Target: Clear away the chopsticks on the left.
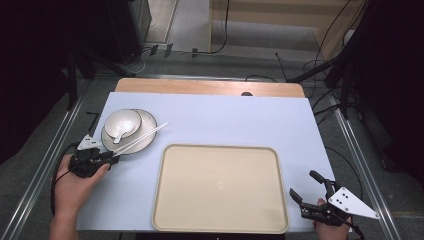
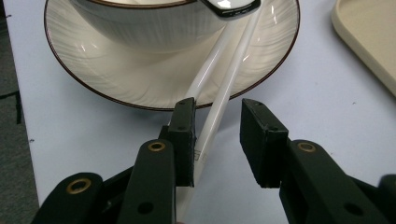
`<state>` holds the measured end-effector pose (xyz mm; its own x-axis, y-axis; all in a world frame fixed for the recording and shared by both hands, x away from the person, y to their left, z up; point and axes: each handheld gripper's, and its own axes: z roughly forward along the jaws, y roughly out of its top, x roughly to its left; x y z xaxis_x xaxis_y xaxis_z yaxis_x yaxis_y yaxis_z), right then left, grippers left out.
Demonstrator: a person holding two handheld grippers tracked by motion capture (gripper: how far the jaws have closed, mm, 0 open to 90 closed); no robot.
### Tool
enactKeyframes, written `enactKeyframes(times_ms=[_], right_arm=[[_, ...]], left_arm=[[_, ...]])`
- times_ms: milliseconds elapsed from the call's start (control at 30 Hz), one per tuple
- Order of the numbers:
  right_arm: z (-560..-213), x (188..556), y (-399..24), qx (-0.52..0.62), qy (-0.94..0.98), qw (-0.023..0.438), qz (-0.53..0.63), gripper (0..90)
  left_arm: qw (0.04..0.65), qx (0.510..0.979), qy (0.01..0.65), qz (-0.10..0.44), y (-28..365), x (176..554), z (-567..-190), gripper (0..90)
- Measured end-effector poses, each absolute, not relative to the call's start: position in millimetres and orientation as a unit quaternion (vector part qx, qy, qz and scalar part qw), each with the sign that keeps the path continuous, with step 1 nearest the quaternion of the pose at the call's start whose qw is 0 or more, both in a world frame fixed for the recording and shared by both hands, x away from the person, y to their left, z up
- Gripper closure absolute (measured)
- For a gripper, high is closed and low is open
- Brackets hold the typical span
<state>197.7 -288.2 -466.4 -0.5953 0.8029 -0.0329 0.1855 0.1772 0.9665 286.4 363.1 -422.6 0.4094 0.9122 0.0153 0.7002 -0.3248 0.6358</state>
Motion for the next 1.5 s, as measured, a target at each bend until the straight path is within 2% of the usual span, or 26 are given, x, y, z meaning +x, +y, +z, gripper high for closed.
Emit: enactKeyframes(times_ms=[400,700,800,933,1033,1500], right_arm=[[-467,198,-289,0.348,0.711,0.287,0.539,13.2],[-467,199,-289,0.347,0.712,0.287,0.539,13.2],[-467,198,-289,0.348,0.712,0.286,0.539,13.2],[-467,198,-289,0.348,0.712,0.287,0.538,13.2],[-467,199,-290,0.349,0.712,0.286,0.538,13.2],[-466,198,-290,0.35,0.71,0.288,0.54,13.2]], left_arm=[[0.254,0.803,0.504,0.193,359,289,-426,65.8],[0.226,0.815,0.497,0.194,356,290,-430,69.6],[0.227,0.817,0.494,0.193,355,290,-429,72.6],[0.227,0.831,0.475,0.181,353,288,-429,82.7],[0.221,0.84,0.462,0.177,349,288,-430,84.7],[0.226,0.85,0.45,0.156,341,283,-423,85.0]])
